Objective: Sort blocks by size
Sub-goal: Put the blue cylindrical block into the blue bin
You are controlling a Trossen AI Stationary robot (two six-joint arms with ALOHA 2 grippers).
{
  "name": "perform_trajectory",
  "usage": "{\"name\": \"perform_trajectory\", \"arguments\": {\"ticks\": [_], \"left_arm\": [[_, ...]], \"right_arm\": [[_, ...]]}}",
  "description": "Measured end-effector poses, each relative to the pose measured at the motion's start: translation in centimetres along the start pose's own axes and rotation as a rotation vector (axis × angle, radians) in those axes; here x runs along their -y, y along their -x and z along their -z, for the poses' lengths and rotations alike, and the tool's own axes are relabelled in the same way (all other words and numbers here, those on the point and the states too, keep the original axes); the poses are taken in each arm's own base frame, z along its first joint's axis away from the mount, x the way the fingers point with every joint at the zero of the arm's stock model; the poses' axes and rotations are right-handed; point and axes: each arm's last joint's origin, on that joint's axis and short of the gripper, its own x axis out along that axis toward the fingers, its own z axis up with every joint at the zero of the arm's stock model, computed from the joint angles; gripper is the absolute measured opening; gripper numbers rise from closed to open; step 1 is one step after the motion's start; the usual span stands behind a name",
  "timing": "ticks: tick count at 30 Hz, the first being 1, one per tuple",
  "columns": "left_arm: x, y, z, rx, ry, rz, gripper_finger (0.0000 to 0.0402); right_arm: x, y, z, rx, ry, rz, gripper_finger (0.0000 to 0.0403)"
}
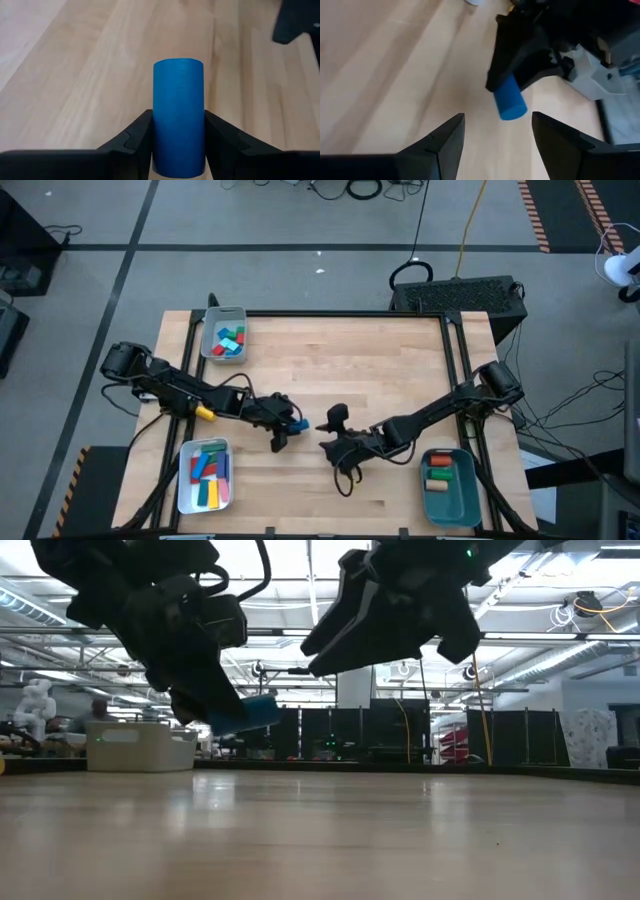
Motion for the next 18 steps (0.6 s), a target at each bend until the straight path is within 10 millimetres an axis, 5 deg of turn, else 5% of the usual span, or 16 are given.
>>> {"name": "perform_trajectory", "arguments": {"ticks": [18], "left_arm": [[0.9, 0.1, -0.6, 0.071, -0.085, 0.073, 0.0139]], "right_arm": [[0.9, 0.0, -1.2, 0.099, 0.076, 0.103, 0.0215]]}}
